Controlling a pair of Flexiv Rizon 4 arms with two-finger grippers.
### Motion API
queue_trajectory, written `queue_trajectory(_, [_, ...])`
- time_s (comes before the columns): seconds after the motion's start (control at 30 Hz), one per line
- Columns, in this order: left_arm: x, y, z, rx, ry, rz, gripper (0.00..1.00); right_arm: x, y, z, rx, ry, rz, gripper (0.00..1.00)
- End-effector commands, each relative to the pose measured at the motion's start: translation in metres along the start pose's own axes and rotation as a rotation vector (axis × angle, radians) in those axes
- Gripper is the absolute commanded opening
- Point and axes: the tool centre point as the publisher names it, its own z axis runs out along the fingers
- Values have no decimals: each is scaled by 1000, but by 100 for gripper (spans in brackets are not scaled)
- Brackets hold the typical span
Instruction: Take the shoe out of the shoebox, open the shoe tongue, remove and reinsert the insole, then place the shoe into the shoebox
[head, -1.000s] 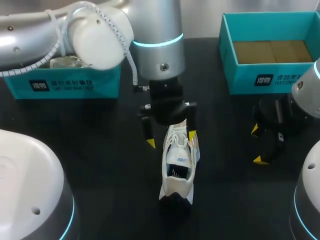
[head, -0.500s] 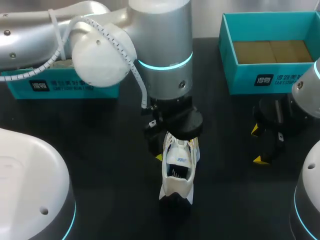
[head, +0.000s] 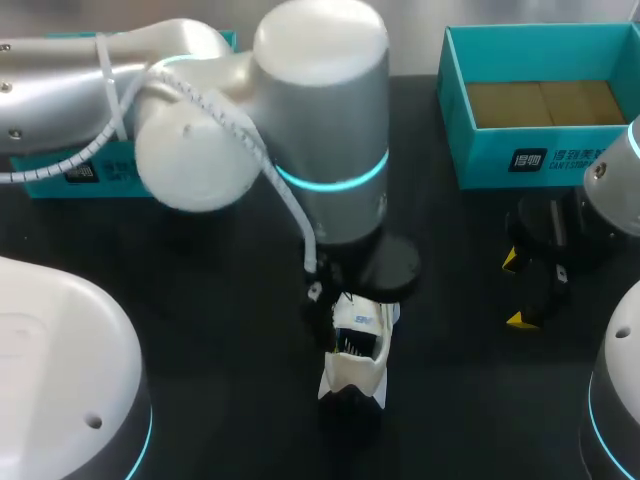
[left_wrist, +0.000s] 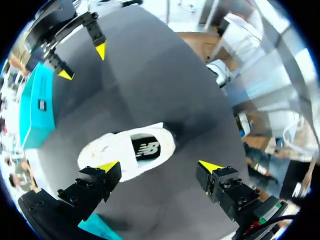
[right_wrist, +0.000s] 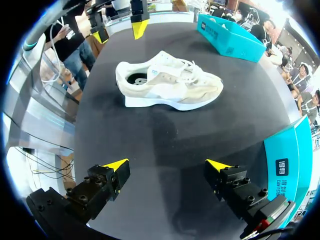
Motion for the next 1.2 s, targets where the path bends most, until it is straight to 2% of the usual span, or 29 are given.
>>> queue_trajectory(0.03, [15,-2,-1,-71,-84,-307,100,1,0,1,2,-3,1,100])
queue_trajectory(0.3, [13,0,34,-77,-20,-288,100,1,0,1,2,-3,1,100])
queue_trajectory(0.63, [10,-6,63,-62,36,-209,100,1,0,1,2,-3,1,100])
queue_trajectory(0.9, [23,-16,86,-80,43,-190,100,1,0,1,2,-3,1,100])
queue_trajectory(1.2, [25,-16,110,-73,53,-194,100,1,0,1,2,-3,1,100])
